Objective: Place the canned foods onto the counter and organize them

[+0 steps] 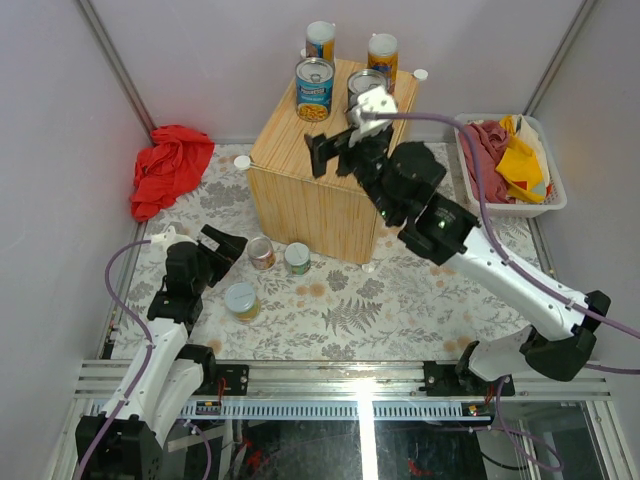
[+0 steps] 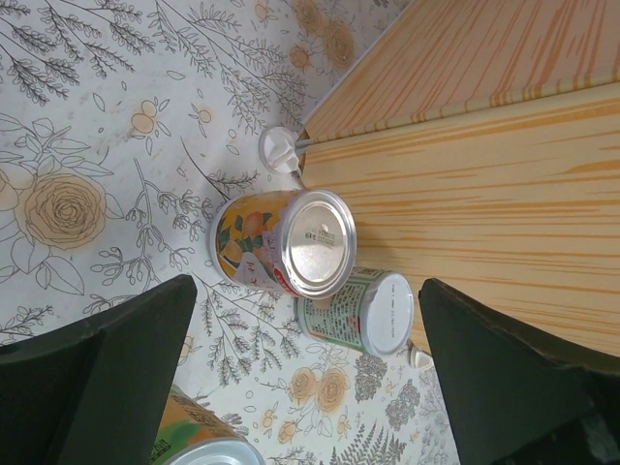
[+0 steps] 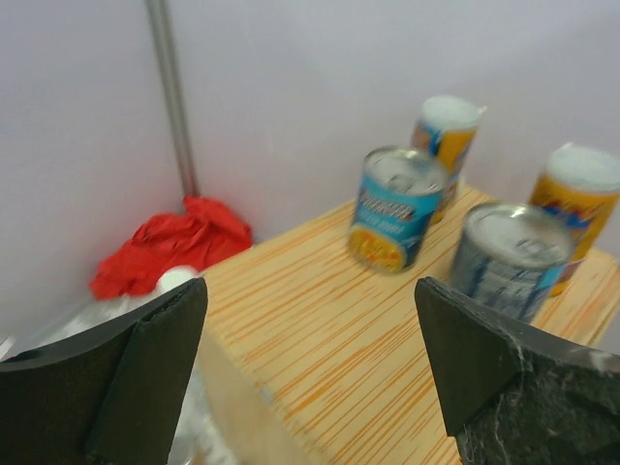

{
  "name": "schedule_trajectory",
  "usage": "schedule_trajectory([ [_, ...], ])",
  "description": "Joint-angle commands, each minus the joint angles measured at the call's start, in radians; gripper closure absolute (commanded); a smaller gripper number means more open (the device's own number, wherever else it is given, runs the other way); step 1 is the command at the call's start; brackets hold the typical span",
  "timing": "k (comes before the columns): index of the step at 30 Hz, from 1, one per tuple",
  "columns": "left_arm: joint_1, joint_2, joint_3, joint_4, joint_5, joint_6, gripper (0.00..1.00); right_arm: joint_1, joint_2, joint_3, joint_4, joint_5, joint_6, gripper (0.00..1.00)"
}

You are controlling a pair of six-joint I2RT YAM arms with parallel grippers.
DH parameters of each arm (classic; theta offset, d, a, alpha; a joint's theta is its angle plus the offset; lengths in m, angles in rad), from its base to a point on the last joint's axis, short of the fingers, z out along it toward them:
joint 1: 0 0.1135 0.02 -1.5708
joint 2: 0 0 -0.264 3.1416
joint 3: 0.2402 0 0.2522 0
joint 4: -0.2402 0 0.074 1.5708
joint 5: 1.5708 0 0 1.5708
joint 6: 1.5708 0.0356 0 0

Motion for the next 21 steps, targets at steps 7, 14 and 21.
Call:
schedule_trajectory([
  [7,0.004,-0.026,-0.003,0.000,0.034,-0.016,0.00,0.349,-0.043,-0.205,-0.095,0.282,0.061,0.08],
  [14,0.004,-0.033,-0.004,-0.015,0.029,-0.015,0.00,0.388,-0.019,-0.316,-0.210,0.284,0.313,0.10],
  [21,0.004,-0.010,-0.007,-0.002,0.039,-0.023,0.00,0.388,0.082,-0.371,-0.241,0.233,0.459,0.09],
])
